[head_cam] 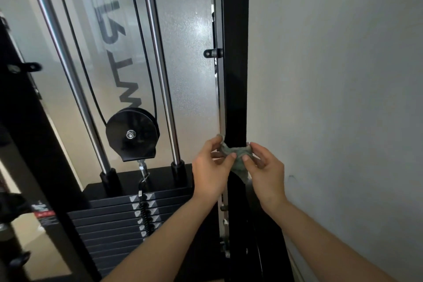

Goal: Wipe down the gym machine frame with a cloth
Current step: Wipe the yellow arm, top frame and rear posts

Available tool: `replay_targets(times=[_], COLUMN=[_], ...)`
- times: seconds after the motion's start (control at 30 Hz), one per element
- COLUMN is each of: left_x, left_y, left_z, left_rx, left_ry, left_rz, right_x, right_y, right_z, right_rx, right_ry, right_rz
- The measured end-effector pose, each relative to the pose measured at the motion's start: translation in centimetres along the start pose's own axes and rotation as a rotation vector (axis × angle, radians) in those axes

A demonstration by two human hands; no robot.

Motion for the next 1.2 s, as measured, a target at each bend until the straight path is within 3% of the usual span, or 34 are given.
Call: replay_targets(times=[0.2, 0.63, 0.97, 1.2], left_x=[-4.3, -13.2, -19.1, -22.8], left_y=[-0.4, -2.0, -2.7, -2.6], left_z=[2.3, 7.7, 11.4, 12.7], left_rx=[0.063, -0.125, -0.221, -0.151], left_ry=[-0.154, -0.373, -0.212, 0.007], left_rz=[-0.036, -0.143, -0.244, -0.126], right_x=[4.5, 14.8, 22.1, 28.9], right_y=[0.2, 0.0, 0.2, 1.6], right_z=[3.0, 9.8, 12.3, 14.6], right_rx=[-0.07, -0.122, -0.113, -0.06], right_ry=[0.061, 0.256, 0.141, 0.064], right_rz=[0.032, 0.058, 0.083, -0.007])
Point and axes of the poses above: each hand's wrist, its own z-axis towards the middle knuckle, its own y-axis out of the back of the hand, x = y × z, the point moved 5 cm from there along z, towards the middle knuckle, and after that the axes turned 13 degrees about -z, right-handed, at the moved point
